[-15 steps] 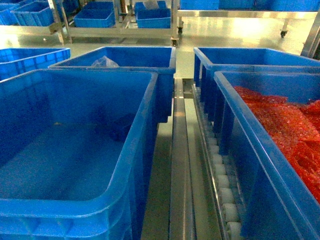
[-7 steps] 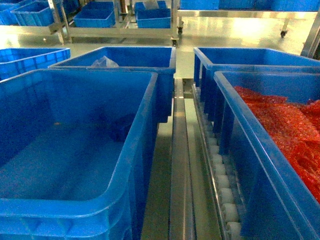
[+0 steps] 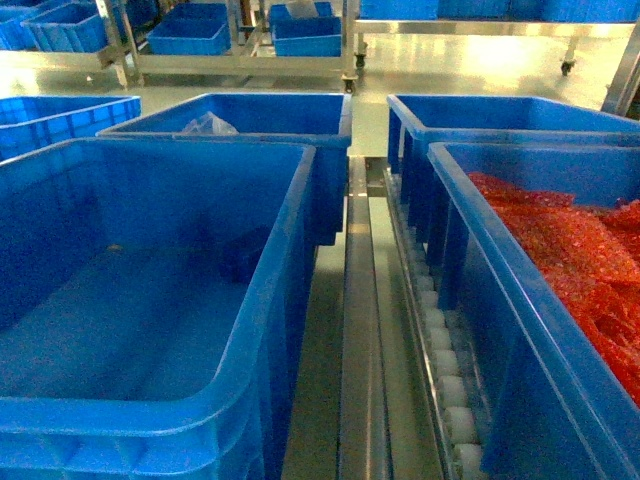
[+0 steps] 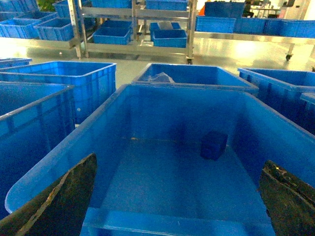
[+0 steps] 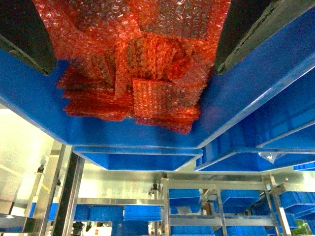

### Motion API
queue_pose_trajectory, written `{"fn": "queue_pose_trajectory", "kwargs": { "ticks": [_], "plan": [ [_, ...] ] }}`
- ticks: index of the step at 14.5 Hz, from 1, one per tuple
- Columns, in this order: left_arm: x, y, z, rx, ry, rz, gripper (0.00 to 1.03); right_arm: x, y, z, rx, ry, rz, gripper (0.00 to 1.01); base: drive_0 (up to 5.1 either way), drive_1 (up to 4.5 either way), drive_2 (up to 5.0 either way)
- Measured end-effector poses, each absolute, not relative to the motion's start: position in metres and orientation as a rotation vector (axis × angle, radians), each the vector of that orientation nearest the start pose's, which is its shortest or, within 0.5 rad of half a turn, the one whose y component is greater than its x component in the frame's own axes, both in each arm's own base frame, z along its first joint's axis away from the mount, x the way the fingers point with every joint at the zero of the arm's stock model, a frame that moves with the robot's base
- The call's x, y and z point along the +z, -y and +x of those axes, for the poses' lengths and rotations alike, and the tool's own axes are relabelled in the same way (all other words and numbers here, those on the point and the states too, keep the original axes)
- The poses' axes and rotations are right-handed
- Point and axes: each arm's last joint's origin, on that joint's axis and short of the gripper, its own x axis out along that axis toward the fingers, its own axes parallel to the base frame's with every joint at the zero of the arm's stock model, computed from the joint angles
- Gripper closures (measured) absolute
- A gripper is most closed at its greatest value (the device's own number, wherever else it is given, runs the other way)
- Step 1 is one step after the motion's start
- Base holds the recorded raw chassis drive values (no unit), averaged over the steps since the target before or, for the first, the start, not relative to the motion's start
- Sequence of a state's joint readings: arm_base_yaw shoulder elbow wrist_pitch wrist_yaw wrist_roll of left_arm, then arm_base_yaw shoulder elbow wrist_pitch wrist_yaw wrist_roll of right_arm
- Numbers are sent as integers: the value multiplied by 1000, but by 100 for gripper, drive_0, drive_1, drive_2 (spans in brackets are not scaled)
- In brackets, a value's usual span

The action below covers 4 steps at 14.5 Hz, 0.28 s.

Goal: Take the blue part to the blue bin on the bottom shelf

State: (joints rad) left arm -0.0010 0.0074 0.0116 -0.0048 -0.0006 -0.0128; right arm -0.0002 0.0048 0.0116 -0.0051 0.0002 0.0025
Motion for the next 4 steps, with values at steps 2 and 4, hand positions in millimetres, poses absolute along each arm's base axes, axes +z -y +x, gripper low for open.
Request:
{"fn": "queue_pose_trajectory", "kwargs": {
  "ticks": [2, 4],
  "plan": [
    [166, 0, 97, 0, -1, -13, 5, 167, 0, 97, 0, 2, 2, 3, 0, 0, 0],
    [166, 0, 97, 0, -1, -13, 5, 167, 0, 97, 0, 2, 3, 3, 0, 0, 0]
  ]
}}
